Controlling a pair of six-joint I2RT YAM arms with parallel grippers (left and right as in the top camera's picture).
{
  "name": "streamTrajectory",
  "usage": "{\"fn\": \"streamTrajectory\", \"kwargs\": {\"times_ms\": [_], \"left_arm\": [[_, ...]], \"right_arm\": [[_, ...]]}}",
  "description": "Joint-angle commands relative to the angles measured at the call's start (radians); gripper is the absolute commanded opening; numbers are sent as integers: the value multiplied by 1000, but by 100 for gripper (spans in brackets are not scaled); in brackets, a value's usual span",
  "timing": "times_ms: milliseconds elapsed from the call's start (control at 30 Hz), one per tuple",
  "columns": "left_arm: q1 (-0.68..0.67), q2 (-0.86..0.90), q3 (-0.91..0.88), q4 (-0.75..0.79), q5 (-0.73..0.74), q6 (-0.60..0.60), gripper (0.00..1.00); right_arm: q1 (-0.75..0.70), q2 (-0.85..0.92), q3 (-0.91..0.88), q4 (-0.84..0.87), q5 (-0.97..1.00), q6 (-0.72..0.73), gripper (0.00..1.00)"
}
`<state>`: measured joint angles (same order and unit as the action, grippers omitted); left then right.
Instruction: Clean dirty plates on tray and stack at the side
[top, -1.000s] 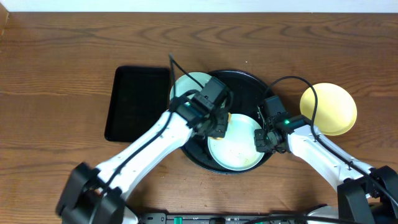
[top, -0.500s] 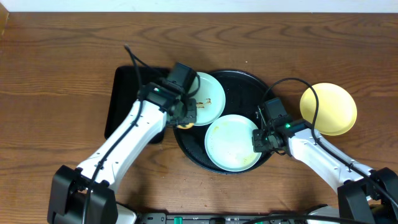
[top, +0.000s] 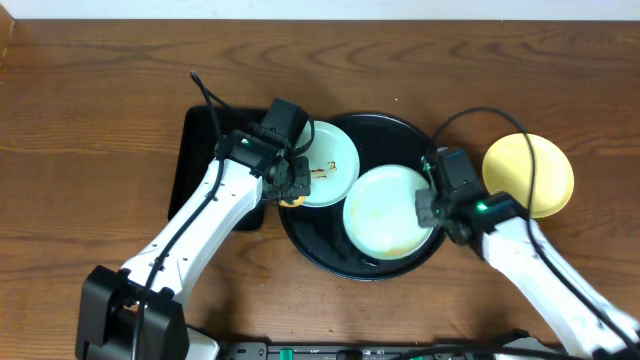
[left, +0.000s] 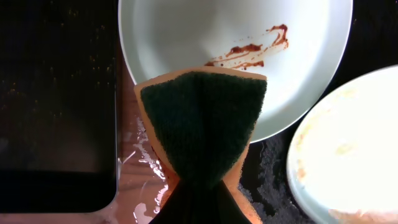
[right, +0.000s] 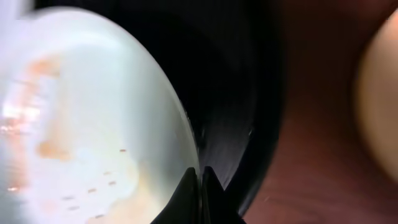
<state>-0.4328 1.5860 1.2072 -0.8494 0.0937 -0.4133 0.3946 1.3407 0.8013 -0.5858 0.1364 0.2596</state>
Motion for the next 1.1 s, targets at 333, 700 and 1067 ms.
{"fn": "streamTrajectory", "kwargs": {"times_ms": [333, 700, 1067], "left_arm": [[3, -5, 8, -3, -17, 16, 7], [3, -5, 8, -3, -17, 17, 7], [4, -5, 8, -2, -17, 16, 7]], "right_arm": [[39, -158, 35, 130, 267, -352, 1], [135, -161, 35, 219, 475, -575, 1], [272, -169, 35, 365, 601, -800, 1]]}}
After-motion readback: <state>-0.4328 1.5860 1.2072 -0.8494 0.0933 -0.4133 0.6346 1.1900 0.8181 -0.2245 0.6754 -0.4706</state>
